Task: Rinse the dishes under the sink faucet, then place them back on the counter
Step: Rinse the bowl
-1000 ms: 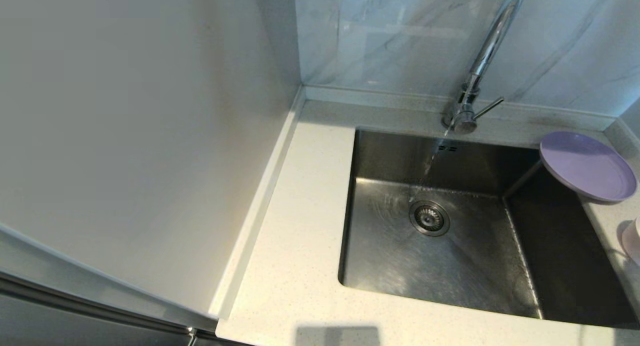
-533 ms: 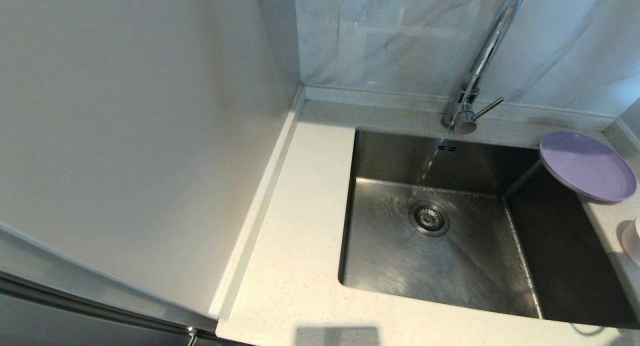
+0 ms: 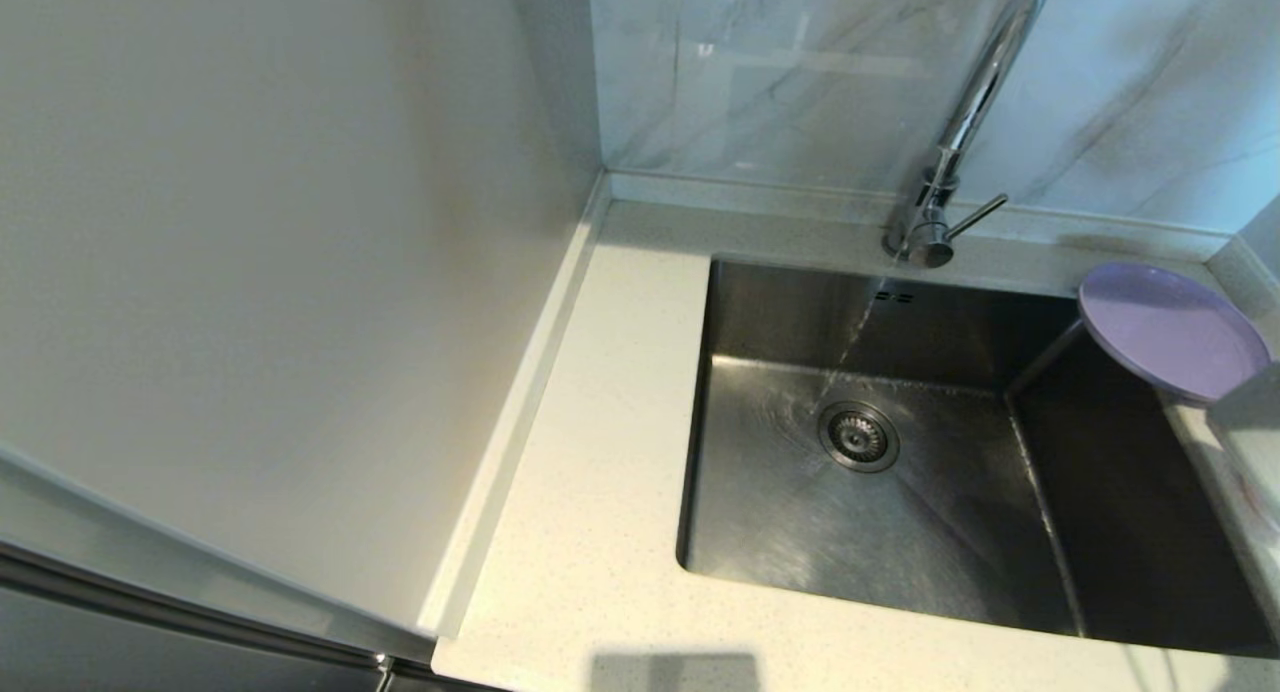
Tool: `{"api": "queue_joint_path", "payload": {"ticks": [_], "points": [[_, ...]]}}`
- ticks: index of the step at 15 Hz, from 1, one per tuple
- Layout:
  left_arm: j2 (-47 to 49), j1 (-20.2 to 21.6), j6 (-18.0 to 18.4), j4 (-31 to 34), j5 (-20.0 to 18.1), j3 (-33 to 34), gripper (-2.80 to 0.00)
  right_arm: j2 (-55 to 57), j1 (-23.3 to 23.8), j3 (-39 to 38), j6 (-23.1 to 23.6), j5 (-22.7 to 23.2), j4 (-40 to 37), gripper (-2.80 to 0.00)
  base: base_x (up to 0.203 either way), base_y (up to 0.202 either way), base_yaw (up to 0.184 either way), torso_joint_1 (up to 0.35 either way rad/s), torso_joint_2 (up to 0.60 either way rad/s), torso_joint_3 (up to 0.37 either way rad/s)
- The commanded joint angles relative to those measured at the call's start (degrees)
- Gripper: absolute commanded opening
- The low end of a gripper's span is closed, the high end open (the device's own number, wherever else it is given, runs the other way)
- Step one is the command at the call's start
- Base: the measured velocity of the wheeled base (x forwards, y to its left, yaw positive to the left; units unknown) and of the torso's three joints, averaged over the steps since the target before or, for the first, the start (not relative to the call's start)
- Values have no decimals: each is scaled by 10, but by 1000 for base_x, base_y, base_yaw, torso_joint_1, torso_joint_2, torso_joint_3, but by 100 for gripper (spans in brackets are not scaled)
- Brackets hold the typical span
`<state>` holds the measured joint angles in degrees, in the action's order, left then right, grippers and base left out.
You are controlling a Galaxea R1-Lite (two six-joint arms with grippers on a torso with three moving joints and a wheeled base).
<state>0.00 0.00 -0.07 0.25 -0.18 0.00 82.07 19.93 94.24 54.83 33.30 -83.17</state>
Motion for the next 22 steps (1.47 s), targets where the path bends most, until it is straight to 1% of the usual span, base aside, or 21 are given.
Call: {"api": "queue_joint_path", "payload": {"ticks": [1, 3, 4, 7, 12, 14, 15, 17, 18, 21, 22], "points": [[0, 0, 0, 0, 0, 0, -280, 79, -92, 101, 10, 46, -37, -280, 0, 0, 0, 0, 0, 0], [0, 0, 0, 0, 0, 0, -280, 116, -156, 150, 32, 77, -43, -280, 0, 0, 0, 0, 0, 0], [0, 0, 0, 0, 0, 0, -280, 129, -186, 163, 42, 84, -44, -280, 0, 0, 0, 0, 0, 0], [0, 0, 0, 0, 0, 0, -280, 183, -266, 185, 51, 102, -45, -280, 0, 0, 0, 0, 0, 0], [0, 0, 0, 0, 0, 0, -280, 222, -327, 187, 51, 98, -45, -280, 0, 0, 0, 0, 0, 0], [0, 0, 0, 0, 0, 0, -280, 235, -337, 186, 47, 98, -11, -280, 0, 0, 0, 0, 0, 0], [0, 0, 0, 0, 0, 0, -280, 241, -338, 187, 36, 95, 3, -280, 0, 0, 0, 0, 0, 0], [0, 0, 0, 0, 0, 0, -280, 248, -338, 187, -10, 88, 48, -280, 0, 0, 0, 0, 0, 0], [0, 0, 0, 0, 0, 0, -280, 251, -338, 187, -35, 78, 85, -280, 0, 0, 0, 0, 0, 0], [0, 0, 0, 0, 0, 0, -280, 259, -346, 187, -132, 31, 207, -280, 0, 0, 0, 0, 0, 0], [0, 0, 0, 0, 0, 0, -280, 261, -347, 187, -148, 25, 236, -280, 0, 0, 0, 0, 0, 0]]}}
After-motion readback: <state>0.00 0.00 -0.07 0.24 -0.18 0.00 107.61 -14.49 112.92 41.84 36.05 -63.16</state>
